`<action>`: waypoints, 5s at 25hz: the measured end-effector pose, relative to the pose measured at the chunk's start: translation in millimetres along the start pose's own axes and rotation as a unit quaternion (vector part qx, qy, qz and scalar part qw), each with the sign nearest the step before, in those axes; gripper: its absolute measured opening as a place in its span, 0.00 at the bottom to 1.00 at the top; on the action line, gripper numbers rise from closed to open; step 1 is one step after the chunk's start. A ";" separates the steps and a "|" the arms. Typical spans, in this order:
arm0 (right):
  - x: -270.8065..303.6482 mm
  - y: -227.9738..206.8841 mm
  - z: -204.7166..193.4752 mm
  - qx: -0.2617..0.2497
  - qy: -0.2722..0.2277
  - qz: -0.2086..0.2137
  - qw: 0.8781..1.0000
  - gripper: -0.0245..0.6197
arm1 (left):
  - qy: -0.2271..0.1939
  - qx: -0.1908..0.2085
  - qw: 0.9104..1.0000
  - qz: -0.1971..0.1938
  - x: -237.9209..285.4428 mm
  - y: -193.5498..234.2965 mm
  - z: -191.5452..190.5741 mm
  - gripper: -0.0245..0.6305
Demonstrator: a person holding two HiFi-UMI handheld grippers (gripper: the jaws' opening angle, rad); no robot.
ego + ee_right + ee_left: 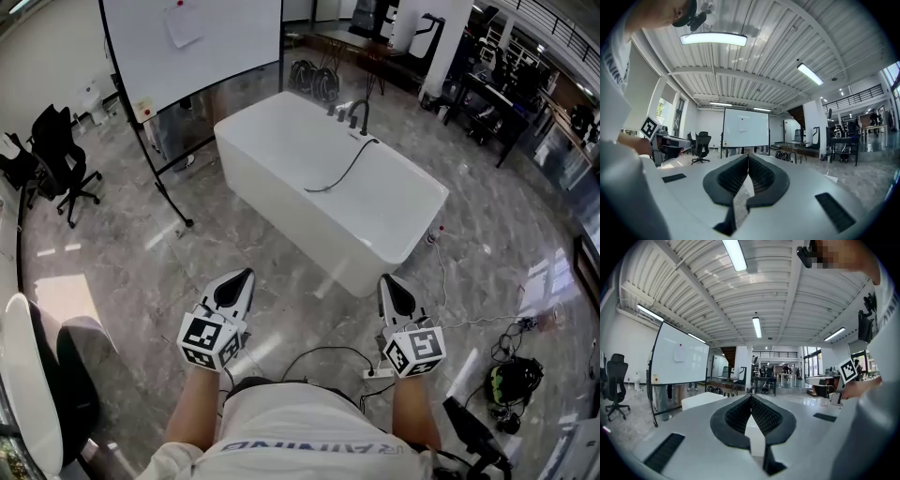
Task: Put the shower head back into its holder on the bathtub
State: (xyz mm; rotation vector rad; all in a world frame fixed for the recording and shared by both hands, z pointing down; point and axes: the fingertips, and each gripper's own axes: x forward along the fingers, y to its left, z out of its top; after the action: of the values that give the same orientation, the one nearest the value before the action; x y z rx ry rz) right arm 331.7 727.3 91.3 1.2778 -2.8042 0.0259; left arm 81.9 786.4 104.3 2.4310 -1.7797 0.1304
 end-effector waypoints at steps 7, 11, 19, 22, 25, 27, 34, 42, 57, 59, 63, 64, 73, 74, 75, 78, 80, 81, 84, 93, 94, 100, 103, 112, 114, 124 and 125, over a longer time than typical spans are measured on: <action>-12.2 -16.2 -31.0 0.024 0.013 0.024 0.999 0.06 | 0.010 0.063 0.998 0.010 -8.5 -21.1 -4.5 0.07; -8.6 -12.1 -32.7 0.023 0.015 0.049 0.998 0.06 | 0.015 0.035 0.999 0.029 -10.3 -19.0 -5.3 0.07; 18.9 -34.9 -38.6 0.019 0.029 0.037 0.999 0.06 | 0.017 0.026 1.000 0.001 33.9 -11.1 -10.1 0.07; 39.4 -43.5 -35.9 0.012 0.033 0.029 0.999 0.06 | 0.012 0.018 1.000 -0.007 57.2 5.7 -9.3 0.07; 67.7 -51.4 -35.1 0.003 0.038 0.020 0.999 0.06 | 0.005 0.013 1.000 -0.017 82.9 28.5 -6.9 0.07; 91.8 -55.4 -33.1 0.000 0.040 0.014 0.999 0.06 | 0.004 0.011 1.000 -0.023 100.7 47.6 -6.1 0.07; 196.4 -47.9 -27.4 -0.016 0.058 0.016 0.998 0.06 | 0.007 0.006 0.999 -0.036 157.1 132.3 -1.9 0.07; 314.9 -13.6 -15.5 -0.026 0.064 0.014 0.998 0.06 | 0.029 -0.009 0.999 -0.040 183.2 245.0 -13.0 0.07; 435.8 -17.3 -35.8 -0.023 0.087 0.037 0.995 0.06 | 0.047 -0.017 0.997 -0.058 248.7 315.9 -30.8 0.07; 455.1 -25.1 -38.9 -0.019 0.085 0.042 0.995 0.06 | 0.050 -0.015 0.997 -0.055 264.7 326.3 -29.2 0.07; 496.6 -53.2 -44.8 -0.009 0.082 0.045 0.996 0.06 | 0.057 -0.009 0.997 -0.054 306.9 342.7 -23.8 0.07; 507.8 -61.8 -46.1 -0.005 0.082 0.047 0.995 0.06 | 0.061 -0.003 0.997 -0.055 319.2 346.1 -21.8 0.07; 602.3 -157.9 -65.1 0.027 0.092 0.056 0.994 0.06 | 0.083 -0.003 0.995 -0.049 445.6 373.2 -6.8 0.07; 611.7 -169.0 -66.6 0.031 0.093 0.056 0.994 0.06 | 0.086 -0.002 0.995 -0.049 459.2 374.7 -5.0 0.07; 622.2 -182.2 -67.8 0.034 0.094 0.056 0.993 0.06 | 0.089 -0.002 0.995 -0.049 474.9 376.2 -2.5 0.07; 658.5 -232.6 -70.7 0.038 0.095 0.061 0.993 0.06 | 0.088 -0.002 0.995 -0.048 533.9 379.5 7.1 0.07; 679.0 -260.3 -74.6 0.038 0.095 0.062 0.993 0.06 | 0.087 -0.001 0.995 -0.046 565.9 382.6 9.9 0.07; 687.4 -270.4 -77.1 0.040 0.096 0.061 0.993 0.06 | 0.088 -0.001 0.995 -0.045 578.1 384.7 9.7 0.07; 708.9 -287.6 -82.1 0.051 0.097 0.059 0.992 0.06 | 0.096 -0.001 0.994 -0.051 608.1 393.7 9.8 0.07; 757.3 -330.9 -108.6 0.065 0.120 0.002 0.991 0.06 | 0.110 0.000 0.987 -0.117 715.5 429.7 2.2 0.07; 762.9 -335.8 -110.1 0.066 0.122 -0.011 0.990 0.06 | 0.110 0.000 0.986 -0.128 728.1 436.1 1.8 0.07; 798.3 -350.5 -100.2 0.074 0.128 -0.123 0.981 0.06 | 0.106 0.033 0.969 -0.219 799.1 481.6 15.3 0.07; 807.6 -363.3 -91.2 0.074 0.119 -0.181 0.973 0.06 | 0.097 0.034 0.961 -0.258 829.8 498.5 25.5 0.07; 767.3 -374.0 -89.0 0.083 0.113 -0.263 0.955 0.06 | 0.106 0.038 0.943 -0.314 861.5 476.2 28.7 0.07; 751.7 -385.1 -91.6 0.088 0.108 -0.258 0.956 0.06 | 0.111 0.050 0.941 -0.316 863.3 452.1 29.4 0.07; 759.3 -389.1 -108.6 0.083 0.110 -0.177 0.974 0.06 | 0.127 0.036 0.952 -0.278 844.7 431.2 11.0 0.07; 767.3 -391.7 -114.0 0.082 0.110 -0.170 0.976 0.06 | 0.129 0.034 0.952 -0.274 849.0 435.2 4.2 0.07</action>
State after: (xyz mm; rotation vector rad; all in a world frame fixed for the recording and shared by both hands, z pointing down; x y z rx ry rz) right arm 130.3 -103.2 248.4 1.6605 -2.4077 0.3660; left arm -76.2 -144.1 244.0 2.7002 -0.9665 0.4301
